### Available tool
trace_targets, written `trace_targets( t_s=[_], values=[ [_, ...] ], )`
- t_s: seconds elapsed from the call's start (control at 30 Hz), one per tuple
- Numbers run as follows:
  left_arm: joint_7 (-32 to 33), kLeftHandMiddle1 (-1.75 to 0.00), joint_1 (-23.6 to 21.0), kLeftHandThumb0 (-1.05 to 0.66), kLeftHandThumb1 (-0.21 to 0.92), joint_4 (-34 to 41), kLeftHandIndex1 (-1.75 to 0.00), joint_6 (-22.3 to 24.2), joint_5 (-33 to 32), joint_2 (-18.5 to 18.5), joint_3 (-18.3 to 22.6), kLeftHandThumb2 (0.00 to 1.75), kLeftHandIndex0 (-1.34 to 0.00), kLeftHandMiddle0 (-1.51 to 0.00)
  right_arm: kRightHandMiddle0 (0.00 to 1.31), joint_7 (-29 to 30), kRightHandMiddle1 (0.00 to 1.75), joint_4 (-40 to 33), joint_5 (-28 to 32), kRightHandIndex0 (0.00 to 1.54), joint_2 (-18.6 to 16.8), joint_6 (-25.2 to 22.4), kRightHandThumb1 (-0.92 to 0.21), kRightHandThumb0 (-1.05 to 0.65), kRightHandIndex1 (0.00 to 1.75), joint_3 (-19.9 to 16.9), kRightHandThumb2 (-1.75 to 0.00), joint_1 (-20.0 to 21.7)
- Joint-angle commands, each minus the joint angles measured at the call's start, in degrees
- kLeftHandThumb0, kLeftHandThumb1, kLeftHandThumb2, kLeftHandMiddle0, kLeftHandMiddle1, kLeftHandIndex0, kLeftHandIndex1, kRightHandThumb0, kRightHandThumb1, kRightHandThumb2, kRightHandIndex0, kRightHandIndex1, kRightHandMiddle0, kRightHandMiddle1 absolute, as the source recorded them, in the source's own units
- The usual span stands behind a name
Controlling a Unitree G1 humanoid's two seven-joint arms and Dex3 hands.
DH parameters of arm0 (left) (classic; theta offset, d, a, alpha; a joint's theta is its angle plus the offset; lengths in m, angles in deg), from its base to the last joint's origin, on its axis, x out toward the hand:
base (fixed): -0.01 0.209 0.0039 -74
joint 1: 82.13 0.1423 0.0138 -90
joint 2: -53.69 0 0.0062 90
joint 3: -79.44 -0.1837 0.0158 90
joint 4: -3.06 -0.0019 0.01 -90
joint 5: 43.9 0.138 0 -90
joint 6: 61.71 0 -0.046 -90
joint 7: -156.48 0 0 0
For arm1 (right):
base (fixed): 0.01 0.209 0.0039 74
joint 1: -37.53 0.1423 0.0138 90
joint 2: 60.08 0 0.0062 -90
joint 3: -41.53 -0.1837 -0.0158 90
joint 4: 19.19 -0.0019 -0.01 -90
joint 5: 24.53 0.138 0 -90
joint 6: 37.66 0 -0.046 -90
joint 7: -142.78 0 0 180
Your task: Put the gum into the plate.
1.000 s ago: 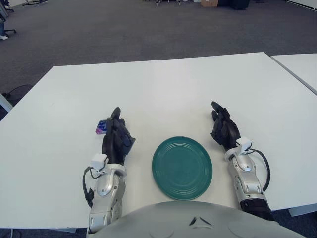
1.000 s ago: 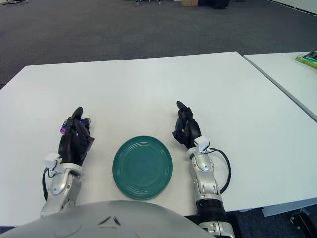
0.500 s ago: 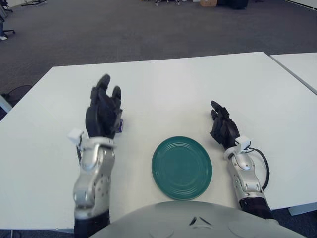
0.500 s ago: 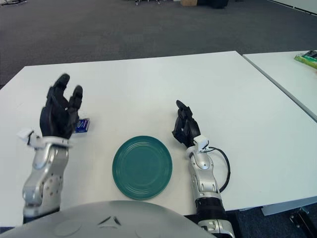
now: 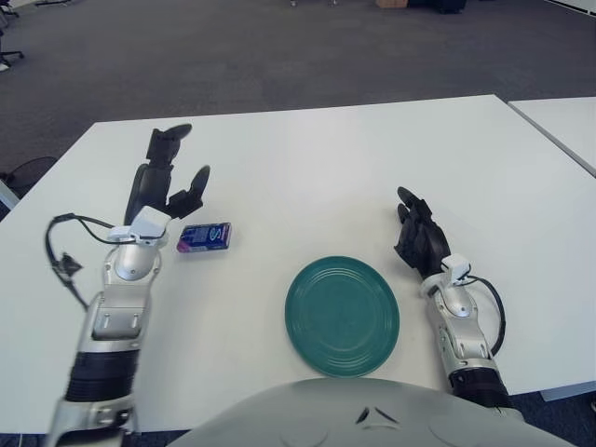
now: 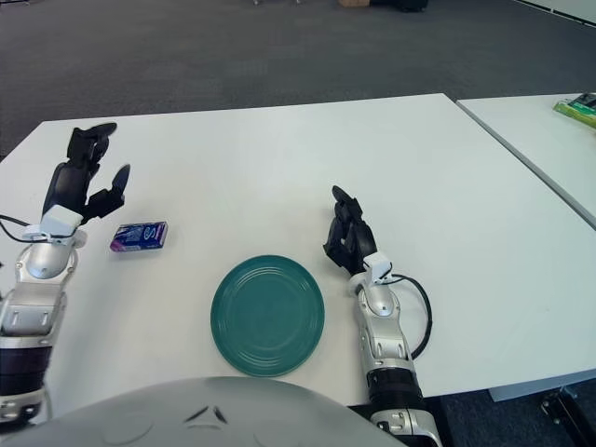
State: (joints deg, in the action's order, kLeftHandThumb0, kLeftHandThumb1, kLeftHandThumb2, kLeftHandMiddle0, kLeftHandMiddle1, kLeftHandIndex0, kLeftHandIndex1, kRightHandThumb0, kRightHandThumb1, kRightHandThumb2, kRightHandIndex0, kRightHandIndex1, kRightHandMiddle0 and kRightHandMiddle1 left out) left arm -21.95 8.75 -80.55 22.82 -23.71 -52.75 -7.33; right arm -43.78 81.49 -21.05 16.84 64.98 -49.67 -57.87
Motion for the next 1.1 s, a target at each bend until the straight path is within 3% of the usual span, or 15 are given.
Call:
trace_targets(
  t_s=[0.0,0.23,0.5,0.83,1.07],
  values=[
    [-4.3,-0.03,-7.21,-1.0,0.92,-16.35,-1.16,-8.81,13.83,-12.8,-8.44,0.42,-0.04,-0.37,0.0,0.4,0.39,4.35,-0.05,0.1,-0.4,-3.47,-0.92,-0.64,0.0,-0.14,-0.91,-1.69],
    [-4.28,-0.01,-11.85,-1.04,0.92,-28.8,-1.11,-14.06,17.0,-14.42,-13.12,0.38,0.0,-0.29,0.0,0.37,0.39,5.25,0.13,0.1,-0.58,-2.64,-0.92,-0.64,0.0,-0.23,-0.91,-1.53],
    [-4.92,0.0,-15.04,-1.05,0.92,-38.07,-0.84,-18.03,19.65,-15.16,-17.48,0.39,0.0,-0.16,0.0,0.27,0.39,6.05,0.45,0.11,-0.45,-2.54,-0.92,-0.64,0.01,-0.68,-0.9,-1.35],
    [-6.42,0.0,-18.67,-1.05,0.92,-45.24,-0.75,-20.51,20.4,-14.0,-21.29,0.39,0.0,-0.12,0.0,-0.73,0.37,6.28,0.69,0.12,0.24,-2.94,-0.92,-0.65,0.01,-1.26,-0.92,-1.09],
    [-6.24,0.0,-19.75,-1.05,0.92,-49.57,-0.68,-19.84,21.14,-10.93,-24.5,0.38,0.0,-0.08,0.0,-1.04,0.36,6.81,0.67,0.13,0.35,-2.97,-0.92,-0.65,0.01,-1.55,-0.93,-0.71]
  ],
)
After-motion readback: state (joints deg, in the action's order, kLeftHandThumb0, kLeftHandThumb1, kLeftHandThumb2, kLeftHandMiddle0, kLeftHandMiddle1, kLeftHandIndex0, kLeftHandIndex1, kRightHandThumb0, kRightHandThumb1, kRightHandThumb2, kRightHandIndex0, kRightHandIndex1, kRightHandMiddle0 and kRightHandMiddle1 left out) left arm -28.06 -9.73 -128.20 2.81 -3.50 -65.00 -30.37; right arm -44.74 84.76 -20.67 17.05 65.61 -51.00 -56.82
